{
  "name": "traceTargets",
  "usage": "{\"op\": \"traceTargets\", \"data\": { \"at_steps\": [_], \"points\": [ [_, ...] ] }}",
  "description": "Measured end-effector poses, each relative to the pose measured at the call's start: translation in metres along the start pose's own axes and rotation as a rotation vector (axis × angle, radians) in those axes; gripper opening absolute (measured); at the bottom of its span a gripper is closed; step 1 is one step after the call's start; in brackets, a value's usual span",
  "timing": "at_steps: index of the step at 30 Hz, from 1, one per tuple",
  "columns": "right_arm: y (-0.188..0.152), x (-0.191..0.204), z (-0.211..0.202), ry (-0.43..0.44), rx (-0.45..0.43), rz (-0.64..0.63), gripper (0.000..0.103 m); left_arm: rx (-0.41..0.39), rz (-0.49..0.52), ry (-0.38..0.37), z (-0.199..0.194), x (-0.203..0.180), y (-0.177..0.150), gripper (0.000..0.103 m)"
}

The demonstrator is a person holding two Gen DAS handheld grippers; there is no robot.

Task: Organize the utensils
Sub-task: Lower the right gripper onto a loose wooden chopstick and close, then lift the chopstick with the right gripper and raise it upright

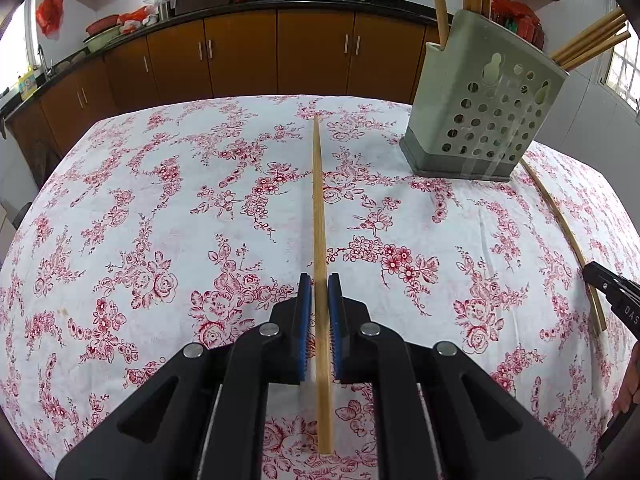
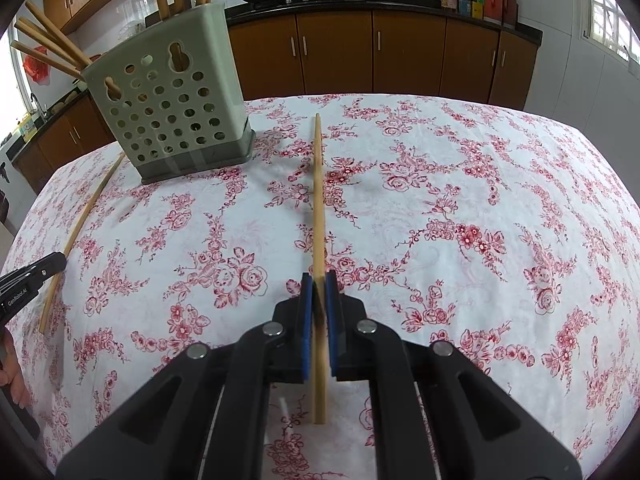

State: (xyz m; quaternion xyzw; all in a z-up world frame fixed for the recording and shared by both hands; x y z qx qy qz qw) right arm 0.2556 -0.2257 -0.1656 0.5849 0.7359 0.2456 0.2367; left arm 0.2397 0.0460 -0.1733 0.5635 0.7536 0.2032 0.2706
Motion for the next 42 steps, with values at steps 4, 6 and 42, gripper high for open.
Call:
{"op": "traceTargets", "data": {
  "at_steps": [4, 6, 42],
  "points": [
    [0.0, 0.0, 0.0, 0.0, 0.0, 0.0, 0.008, 0.0, 0.0, 0.0, 0.0, 0.001, 0.0, 0.01],
    [0.0, 0.0, 0.0, 0.0, 0.0, -0.001, 0.008, -0.001, 0.001, 0.001, 0.0, 0.0, 0.0, 0.01],
    [-0.011, -0.001, -0.009, 0.015, -0.004, 0.019, 0.008, 0.001, 0.054, 0.009, -0.009, -0.009, -0.016, 0.025]
  ]
}}
Point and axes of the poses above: each gripper's, at about its wrist camera, not at the fingertips, and z roughly the way its jaws point, x to its left, y to its top, the point moved 10 cm from there along z, roughly the way its jaws point, and after that the axes turned 12 degrees about -z, right-handed, at the moved point
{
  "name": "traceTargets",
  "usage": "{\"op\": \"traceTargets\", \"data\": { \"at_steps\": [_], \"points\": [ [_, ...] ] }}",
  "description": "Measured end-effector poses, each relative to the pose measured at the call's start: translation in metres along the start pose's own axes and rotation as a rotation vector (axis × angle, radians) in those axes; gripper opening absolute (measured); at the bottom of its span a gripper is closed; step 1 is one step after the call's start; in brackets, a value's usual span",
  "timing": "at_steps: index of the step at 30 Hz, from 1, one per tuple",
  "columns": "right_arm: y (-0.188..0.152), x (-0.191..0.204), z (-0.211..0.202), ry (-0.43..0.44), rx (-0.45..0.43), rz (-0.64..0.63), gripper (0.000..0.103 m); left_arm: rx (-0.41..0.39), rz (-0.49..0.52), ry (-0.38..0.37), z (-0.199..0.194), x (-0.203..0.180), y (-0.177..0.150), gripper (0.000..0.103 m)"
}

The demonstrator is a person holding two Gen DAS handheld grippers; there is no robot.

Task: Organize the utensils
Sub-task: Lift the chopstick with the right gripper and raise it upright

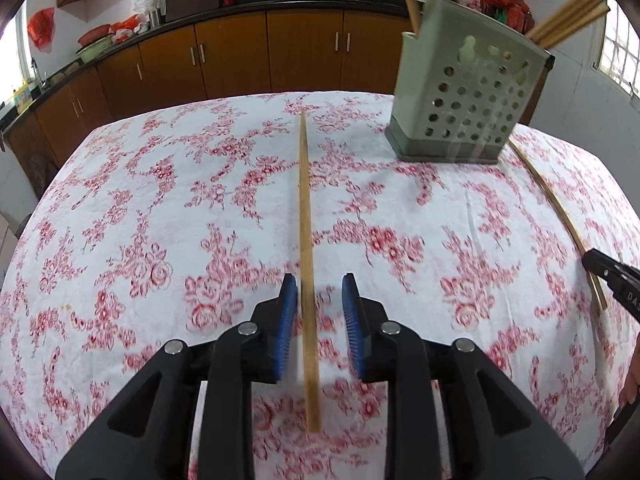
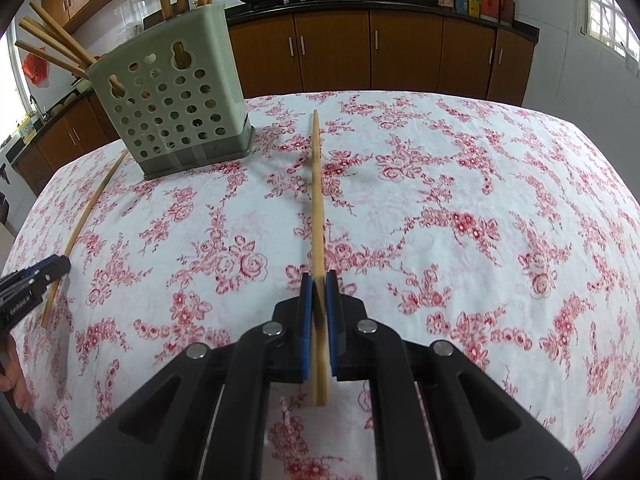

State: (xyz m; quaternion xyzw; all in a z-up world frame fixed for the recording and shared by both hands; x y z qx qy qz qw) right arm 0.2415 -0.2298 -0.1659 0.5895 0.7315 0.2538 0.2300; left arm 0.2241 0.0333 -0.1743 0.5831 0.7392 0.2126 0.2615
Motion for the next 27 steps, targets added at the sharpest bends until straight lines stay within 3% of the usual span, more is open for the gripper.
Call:
{"op": "traceTargets", "data": {
  "at_steps": [2, 4, 6, 11, 19, 27],
  "points": [
    [-0.002, 0.0, -0.002, 0.002, 0.0, -0.004, 0.008, 0.001, 0.001, -0.005, -0.002, 0.0, -0.003, 0.025],
    [-0.003, 0.001, -0.005, -0.003, 0.004, -0.021, 0.008, 0.0, 0.005, 0.005, -0.004, 0.002, -0.005, 0.013],
    [-0.002, 0.0, -0.01, 0.001, -0.008, -0.015, 0.008, 0.007, 0.003, 0.008, -0.006, 0.005, -0.006, 0.008],
    [0.02, -0.007, -0.044, -0.017, -0.106, -0.01, 0.008, -0.009, -0.015, -0.013, -0.021, 0.009, 0.0, 0.008],
    [0.07, -0.027, -0.108, -0.04, -0.289, 0.015, 0.008, -0.155, -0.057, -0.088, -0.079, 0.003, 0.049, 0.008],
    [0.092, -0.026, -0.128, -0.041, -0.356, 0.025, 0.008, -0.241, -0.101, -0.149, -0.116, 0.0, 0.082, 0.008]
  ]
}}
Point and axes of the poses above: each gripper's, at about its wrist camera, not at the fingertips, and z roughly the way its jaws point, x to its left, y to its top, the point moved 10 cm from there along z, roughly the way its jaws point, and after that the axes turned 12 degrees about -z, right-handed, at the moved point
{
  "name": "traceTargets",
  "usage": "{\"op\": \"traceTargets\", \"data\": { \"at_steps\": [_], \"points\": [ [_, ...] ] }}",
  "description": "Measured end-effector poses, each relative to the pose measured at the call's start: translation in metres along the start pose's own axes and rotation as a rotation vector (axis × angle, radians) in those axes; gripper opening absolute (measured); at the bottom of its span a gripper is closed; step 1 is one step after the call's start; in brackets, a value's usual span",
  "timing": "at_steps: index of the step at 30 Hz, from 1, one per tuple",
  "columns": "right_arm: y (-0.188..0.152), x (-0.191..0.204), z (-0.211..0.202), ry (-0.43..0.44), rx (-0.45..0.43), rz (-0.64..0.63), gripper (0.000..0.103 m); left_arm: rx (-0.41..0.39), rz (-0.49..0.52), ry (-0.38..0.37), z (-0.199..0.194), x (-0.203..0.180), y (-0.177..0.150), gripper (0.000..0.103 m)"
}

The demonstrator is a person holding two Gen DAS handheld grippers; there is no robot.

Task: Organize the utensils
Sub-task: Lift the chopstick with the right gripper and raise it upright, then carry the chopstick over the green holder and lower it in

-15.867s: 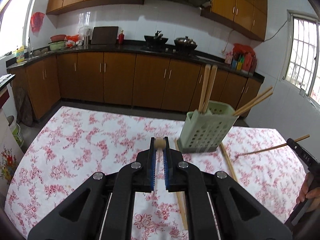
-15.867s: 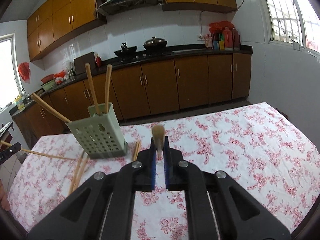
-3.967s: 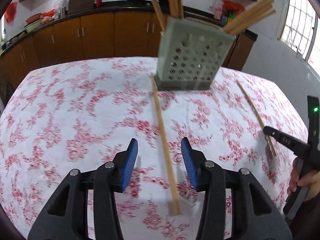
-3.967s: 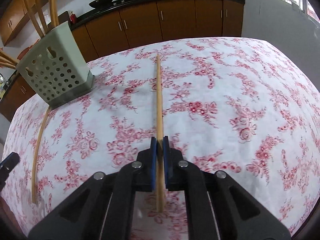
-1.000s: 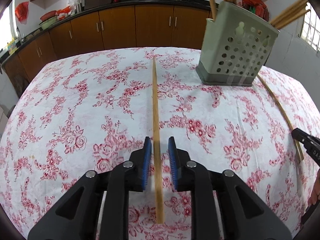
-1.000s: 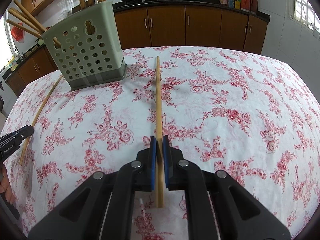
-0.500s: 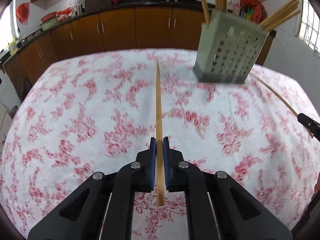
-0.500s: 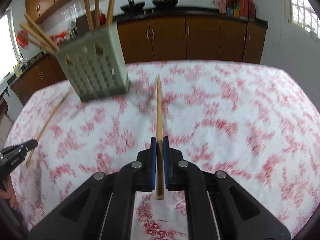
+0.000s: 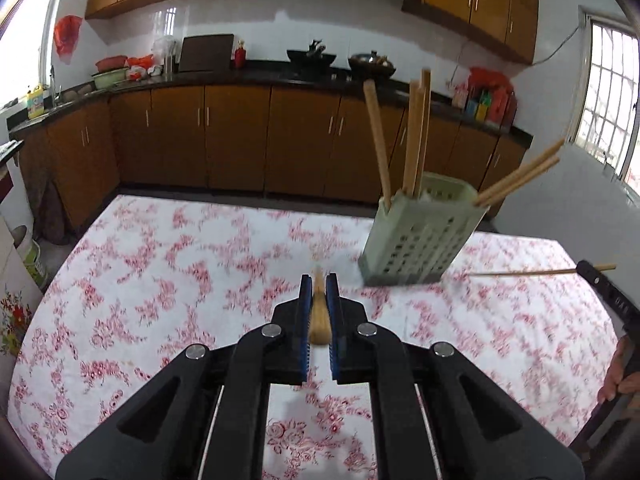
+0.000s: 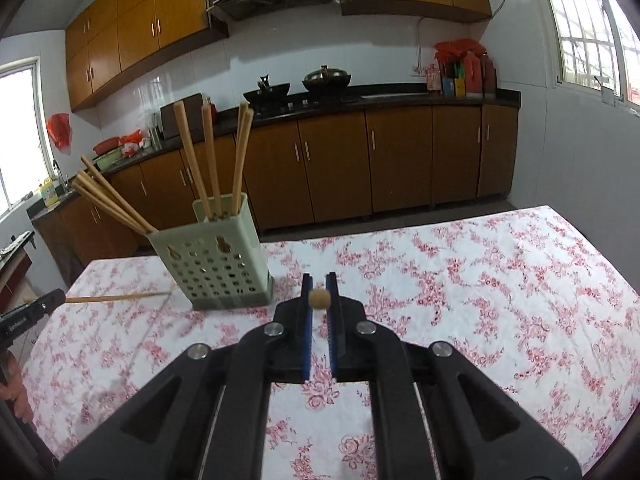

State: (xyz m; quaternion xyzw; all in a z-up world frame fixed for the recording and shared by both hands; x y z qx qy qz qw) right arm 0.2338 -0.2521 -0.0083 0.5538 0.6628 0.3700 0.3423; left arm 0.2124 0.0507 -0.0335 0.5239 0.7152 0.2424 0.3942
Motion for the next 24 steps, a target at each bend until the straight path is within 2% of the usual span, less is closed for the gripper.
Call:
{"op": "traceTargets", "data": {
  "at_steps": [13, 18, 24],
  "points": [
    [0.014, 0.009, -0.012, 0.027, -0.041, -0.015, 0.007, -0.053, 0.013, -0.048, -0.018, -0.017, 0.018, 0.007],
    [0.05, 0.021, -0.039, 0.085, -0.115, -0.022, 0.007, -0.095, 0.05, -0.11, -0.04, -0.043, 0.038, 0.007],
    [0.106, 0.037, -0.071, 0.162, -0.231, -0.03, 0.007, -0.209, 0.074, -0.189, -0.071, -0.085, 0.084, 0.007]
  ]
}}
Point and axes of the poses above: each gripper's, at about its wrist camera, not at the fingertips, and z roughly the way its jaws point, x to its left, y to its top, the point moved 10 cm from there along z, roughly the way its jaws point, and after that the axes turned 12 degrees about -z, right-handed, at the moved point
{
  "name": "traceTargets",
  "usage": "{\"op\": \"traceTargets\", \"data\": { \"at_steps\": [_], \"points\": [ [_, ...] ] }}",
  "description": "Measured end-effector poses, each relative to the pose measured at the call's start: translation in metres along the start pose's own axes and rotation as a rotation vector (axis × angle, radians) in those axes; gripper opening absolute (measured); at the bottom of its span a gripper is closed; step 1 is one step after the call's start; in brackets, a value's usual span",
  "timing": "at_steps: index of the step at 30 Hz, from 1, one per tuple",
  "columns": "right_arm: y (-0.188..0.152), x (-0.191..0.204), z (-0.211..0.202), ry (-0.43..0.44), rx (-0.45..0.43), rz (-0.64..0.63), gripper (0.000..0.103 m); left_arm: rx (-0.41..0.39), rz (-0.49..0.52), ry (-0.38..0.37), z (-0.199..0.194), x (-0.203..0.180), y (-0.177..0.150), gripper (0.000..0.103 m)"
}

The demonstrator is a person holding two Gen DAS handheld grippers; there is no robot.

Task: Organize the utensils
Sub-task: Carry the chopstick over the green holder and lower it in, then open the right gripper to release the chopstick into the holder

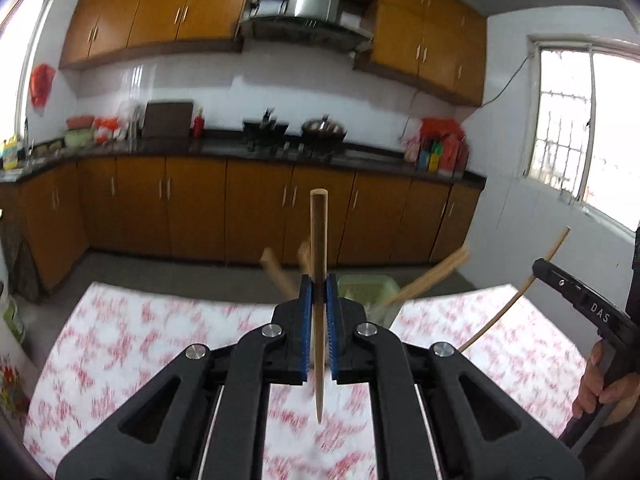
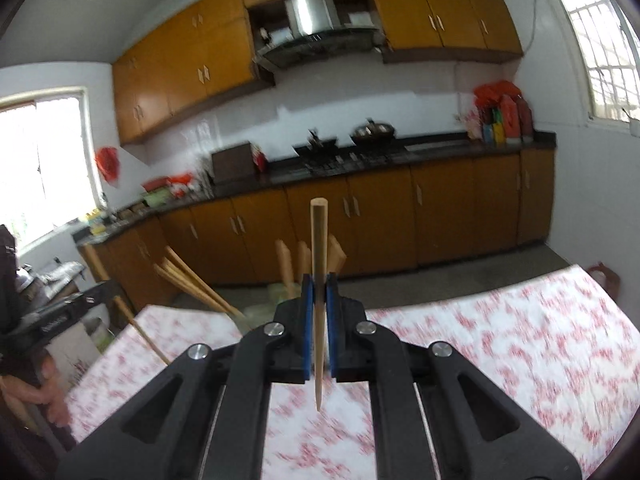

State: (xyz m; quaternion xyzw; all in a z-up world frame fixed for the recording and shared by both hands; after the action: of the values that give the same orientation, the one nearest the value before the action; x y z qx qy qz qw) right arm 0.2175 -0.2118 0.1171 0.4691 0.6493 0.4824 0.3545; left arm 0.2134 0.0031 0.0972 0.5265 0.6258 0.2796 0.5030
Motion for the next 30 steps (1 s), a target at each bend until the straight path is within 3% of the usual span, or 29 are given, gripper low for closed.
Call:
{"op": "traceTargets", "data": {
  "at_steps": [7, 11, 16, 26, 30],
  "points": [
    [0.068, 0.019, 0.006, 0.005, -0.158, -0.02, 0.007, -0.149, -0.027, -0.017, 0.011, -0.029, 0.059, 0.007],
    [0.083, 0.021, 0.028, -0.02, -0.196, -0.034, 0.007, -0.207, -0.07, 0.002, 0.027, -0.033, 0.077, 0.007],
    [0.068, 0.02, 0.071, -0.05, -0.151, -0.042, 0.007, -0.232, -0.091, 0.054, 0.056, -0.023, 0.072, 0.007],
    [0.033, 0.025, 0.112, -0.054, -0.053, -0.037, 0.01, -0.158, -0.149, 0.062, 0.085, -0.008, 0.042, 0.007],
    [0.028, 0.024, 0.103, -0.068, -0.056, -0.034, 0.03, -0.138, -0.174, 0.058, 0.074, 0.0, 0.039, 0.009]
  ]
}}
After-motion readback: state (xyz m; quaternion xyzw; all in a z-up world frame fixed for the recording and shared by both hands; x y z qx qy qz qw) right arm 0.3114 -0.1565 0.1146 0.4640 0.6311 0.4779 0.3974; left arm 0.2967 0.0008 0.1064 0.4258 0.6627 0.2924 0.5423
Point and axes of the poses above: each gripper's, at about its wrist camera, not at the fingertips, and z roughly the way its jaws point, x to its left, y to its top, the point moved 10 cm from there along z, roughly the way its jaws point, and after that the axes turned 12 degrees about -z, right-handed, at the moved point
